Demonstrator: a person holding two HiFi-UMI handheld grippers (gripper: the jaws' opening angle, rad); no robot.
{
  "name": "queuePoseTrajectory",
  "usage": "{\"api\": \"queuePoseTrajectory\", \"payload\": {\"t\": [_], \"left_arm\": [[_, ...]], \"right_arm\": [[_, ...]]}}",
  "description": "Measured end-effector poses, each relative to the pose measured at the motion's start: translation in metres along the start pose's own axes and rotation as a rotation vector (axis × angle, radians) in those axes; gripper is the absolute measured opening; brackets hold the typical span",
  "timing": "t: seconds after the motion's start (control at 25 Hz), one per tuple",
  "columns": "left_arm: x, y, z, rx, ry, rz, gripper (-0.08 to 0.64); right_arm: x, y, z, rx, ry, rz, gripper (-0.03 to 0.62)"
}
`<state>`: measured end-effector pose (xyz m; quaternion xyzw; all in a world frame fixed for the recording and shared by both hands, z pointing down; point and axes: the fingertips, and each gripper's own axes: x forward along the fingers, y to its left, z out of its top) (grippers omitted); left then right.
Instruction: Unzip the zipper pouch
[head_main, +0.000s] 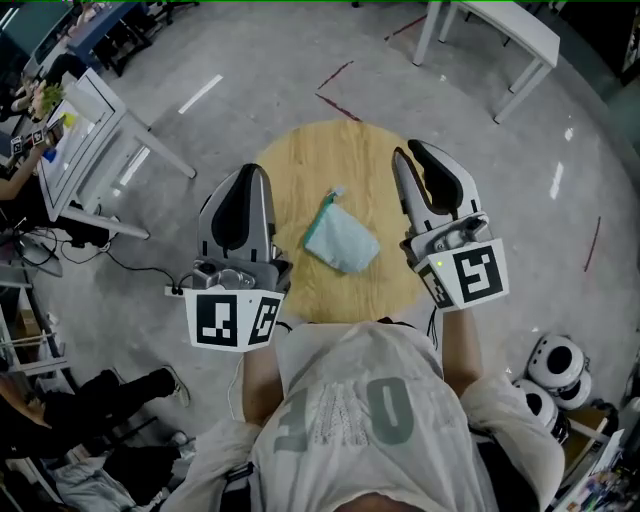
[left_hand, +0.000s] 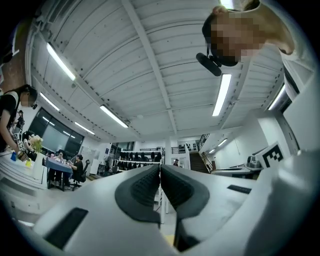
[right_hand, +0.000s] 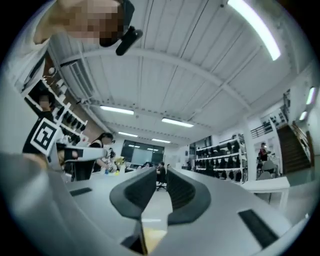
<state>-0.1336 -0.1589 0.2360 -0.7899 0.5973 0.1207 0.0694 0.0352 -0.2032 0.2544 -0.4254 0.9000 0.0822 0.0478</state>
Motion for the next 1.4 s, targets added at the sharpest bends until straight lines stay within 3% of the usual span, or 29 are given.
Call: {"api": "queuePoseTrajectory", "payload": {"t": [0.16,0.28,0.48,1.4], "left_arm": [[0.002,-0.014,0.004,0.035,-0.045,-0.013,0.031],[0.003,-0.02,0.005,0.063,-0.057,-0.021,0.031],[0.009,-0.024,-0.001,0.078,-0.045,-0.023,0.031],[0.02,-0.012,-0.016,0.078,-0.007,0.009,0.031]], "right_arm": [[-0.029,-0.012,0.008,0.012,-0.046,-0.17,0.044],[-0.043,-0.01,-0.003,0.021,-0.022,-0.227,0.032],[-0.046,-0.004,-0.022,0.018,0.036,-0.222,0.029],[-0.026,-0.013,-0.044,0.026,0.085,-0.199,0.029]]}}
